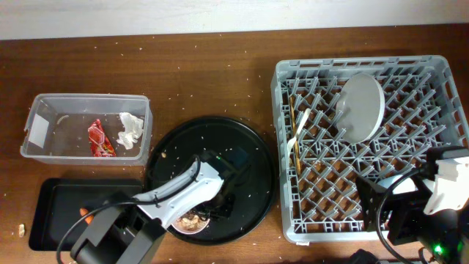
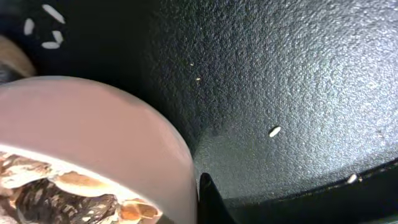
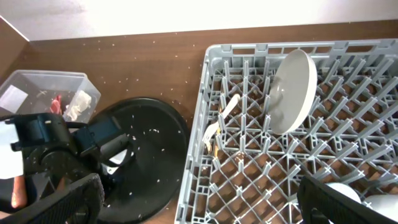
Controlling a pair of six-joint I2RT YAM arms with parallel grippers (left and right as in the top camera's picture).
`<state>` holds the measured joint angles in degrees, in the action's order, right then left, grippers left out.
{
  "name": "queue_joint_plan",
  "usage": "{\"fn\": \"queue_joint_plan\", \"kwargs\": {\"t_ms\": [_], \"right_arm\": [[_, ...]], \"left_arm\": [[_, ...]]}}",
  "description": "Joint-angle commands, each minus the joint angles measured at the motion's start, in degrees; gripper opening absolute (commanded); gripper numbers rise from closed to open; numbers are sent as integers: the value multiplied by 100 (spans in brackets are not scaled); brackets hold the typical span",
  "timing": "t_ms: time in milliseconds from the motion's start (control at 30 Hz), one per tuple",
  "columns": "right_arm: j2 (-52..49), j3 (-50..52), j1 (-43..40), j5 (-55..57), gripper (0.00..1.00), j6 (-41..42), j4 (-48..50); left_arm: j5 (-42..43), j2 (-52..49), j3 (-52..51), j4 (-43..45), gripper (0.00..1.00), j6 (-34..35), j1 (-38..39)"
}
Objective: Sort waste into correct bins and load items into the dishwasher rack
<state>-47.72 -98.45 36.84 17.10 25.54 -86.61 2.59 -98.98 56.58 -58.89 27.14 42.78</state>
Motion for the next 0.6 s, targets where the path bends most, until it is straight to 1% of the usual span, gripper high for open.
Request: {"fn": "queue_joint_plan", "kwargs": {"t_ms": [0, 33, 67, 100, 133, 167, 233, 267, 300, 333, 367, 400, 433, 467, 500, 533, 567], "right_arm": [[7, -17, 28, 59, 98, 46, 2], [7, -17, 28, 59, 98, 46, 4], [7, -17, 28, 57, 98, 46, 2], [7, -17, 28, 57, 98, 46, 2], [7, -17, 28, 59, 98, 46, 2], [7, -17, 28, 59, 98, 46, 4], [7, -17, 28, 59, 98, 46, 4], [7, -17, 28, 59, 98, 46, 4], [7, -17, 28, 59, 98, 46, 4], [7, -17, 28, 103, 99, 46, 7], [7, -17, 28, 162, 98, 46, 46], [7, -17, 28, 162, 98, 46, 66], [7, -17, 28, 162, 99, 46, 79], [7, -17, 28, 160, 98, 46, 87], [7, -17, 28, 160, 98, 46, 87], [7, -17, 28, 160, 98, 46, 87], [7, -17, 28, 160, 99, 46, 87]], "left_arm": [[-72, 44, 514, -367, 0, -20, -144], [-70, 334, 986, -743, 0, -17, -374], [-11, 601, 1224, -883, 0, -15, -597], [354, 1132, 1429, -951, 0, -15, -1298], [695, 1412, 1429, -986, 0, -20, -1880], [1276, 1681, 1429, -1084, 0, -214, -2898], [2365, 1738, 1403, -1259, 1, -901, -4570], [2970, 1738, 1246, -1320, 0, -1429, -5578], [3346, 1738, 1126, -1266, 0, -1700, -6006], [4671, 1738, 636, -817, 0, -2507, -7042], [5899, 1738, -127, -393, 0, -3348, -7993], [6854, 1738, -612, -225, 0, -4113, -8465], [7580, 1738, -1106, -149, 0, -4817, -8992], [7783, 1738, -1408, -131, 0, -5204, -9420], [7796, 1738, -1620, -133, 0, -5357, -9772], [7982, 1738, -1845, -133, 0, -5580, -10155], [8050, 1738, -1858, -142, 0, -5598, -10218]]}}
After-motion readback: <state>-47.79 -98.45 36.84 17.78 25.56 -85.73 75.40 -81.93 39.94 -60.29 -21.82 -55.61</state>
